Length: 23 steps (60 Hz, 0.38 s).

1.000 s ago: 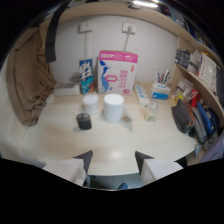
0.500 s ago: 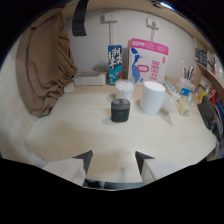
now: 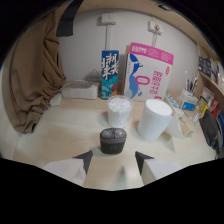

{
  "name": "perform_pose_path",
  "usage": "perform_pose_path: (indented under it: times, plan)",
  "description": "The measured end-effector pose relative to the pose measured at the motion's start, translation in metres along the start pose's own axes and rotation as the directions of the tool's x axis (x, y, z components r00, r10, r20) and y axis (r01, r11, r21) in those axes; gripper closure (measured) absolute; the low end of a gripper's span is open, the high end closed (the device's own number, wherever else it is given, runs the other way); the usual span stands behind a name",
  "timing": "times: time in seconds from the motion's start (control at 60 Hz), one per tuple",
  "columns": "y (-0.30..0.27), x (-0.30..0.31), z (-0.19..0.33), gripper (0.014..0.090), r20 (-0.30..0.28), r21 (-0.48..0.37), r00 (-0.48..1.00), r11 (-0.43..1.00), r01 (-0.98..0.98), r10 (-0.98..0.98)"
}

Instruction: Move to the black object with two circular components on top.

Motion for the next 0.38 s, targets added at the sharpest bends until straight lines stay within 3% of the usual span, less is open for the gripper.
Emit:
perform_pose_path:
  times: [0.383]
  plan:
    - [-0.0045, 0.0025, 0.0053, 0.0179, 0.005, -0.002, 1.0, 1.0, -0.012, 0.012]
